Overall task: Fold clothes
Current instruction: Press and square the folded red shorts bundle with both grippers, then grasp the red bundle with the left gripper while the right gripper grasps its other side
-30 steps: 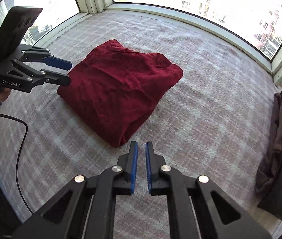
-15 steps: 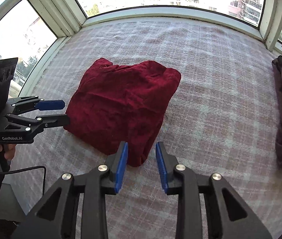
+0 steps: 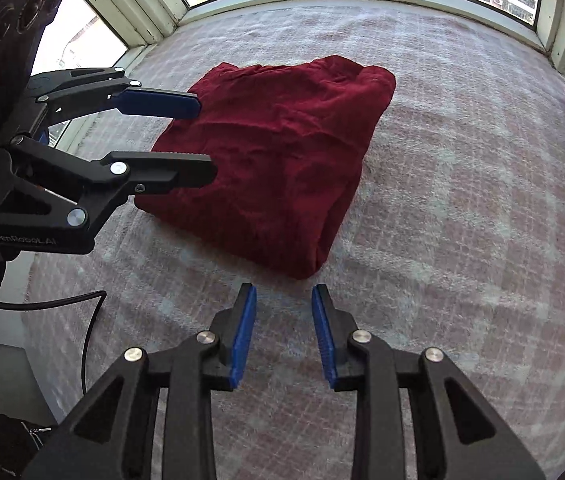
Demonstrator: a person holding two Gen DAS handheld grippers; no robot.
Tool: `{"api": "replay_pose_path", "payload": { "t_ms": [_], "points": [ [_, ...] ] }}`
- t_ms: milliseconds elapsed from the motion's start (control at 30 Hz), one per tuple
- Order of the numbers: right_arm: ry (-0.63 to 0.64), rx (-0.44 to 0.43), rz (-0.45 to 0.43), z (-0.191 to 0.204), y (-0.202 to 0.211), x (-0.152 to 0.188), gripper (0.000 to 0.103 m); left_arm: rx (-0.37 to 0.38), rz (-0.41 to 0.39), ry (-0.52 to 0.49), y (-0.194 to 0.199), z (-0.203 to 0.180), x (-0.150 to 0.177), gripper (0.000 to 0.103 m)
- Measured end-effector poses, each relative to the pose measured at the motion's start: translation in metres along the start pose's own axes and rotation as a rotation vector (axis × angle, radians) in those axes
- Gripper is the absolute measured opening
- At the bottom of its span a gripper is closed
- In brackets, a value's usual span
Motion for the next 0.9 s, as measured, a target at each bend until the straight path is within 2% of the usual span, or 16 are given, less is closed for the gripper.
{"api": "replay_pose_path", "payload": {
  "t_ms": [67, 167, 233, 300, 433, 500, 533, 633, 900],
  "points": [
    [0.009, 0.013, -0.003, 0.002, 0.001, -0.003, 0.029, 0.000, 0.027, 0.037, -0.007, 0.010, 0.008, 0.054],
    [0.066, 0.096, -0.032, 0.008, 0.005, -0.007, 0.029, -0.015, 0.020, 0.040, 0.005, 0.011, 0.021, 0.054],
    [0.084, 0.106, -0.030, 0.010, 0.002, -0.009, 0.037, -0.004, 0.010, 0.024, 0.016, 0.006, 0.028, 0.054],
    [0.097, 0.109, -0.027, 0.012, -0.001, -0.012, 0.040, 0.024, 0.003, 0.005, 0.024, -0.002, 0.034, 0.054],
    [0.038, 0.009, -0.024, 0.008, -0.009, -0.016, 0.037, 0.070, -0.006, -0.038, 0.024, -0.016, 0.030, 0.054],
    [0.027, -0.011, -0.026, 0.008, -0.009, -0.018, 0.021, 0.093, -0.004, -0.036, 0.017, -0.017, 0.025, 0.054],
    [0.027, -0.015, -0.028, 0.007, -0.008, -0.020, 0.020, 0.099, 0.003, -0.039, 0.011, -0.017, 0.024, 0.054],
    [0.008, -0.053, -0.043, 0.006, 0.003, -0.024, 0.014, 0.056, 0.021, -0.088, -0.001, -0.020, 0.028, 0.054],
    [-0.053, -0.139, -0.061, -0.001, 0.018, -0.040, 0.014, -0.021, -0.149, -0.270, 0.021, -0.059, 0.033, 0.054]
  ]
}}
Point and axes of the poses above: each gripper's, at about its wrist camera, not at the fingertips, and y roughly against the way its jaws point, z to its left, x to its underside, the point moved 3 cm from there along -y, roughly the way its jaws point
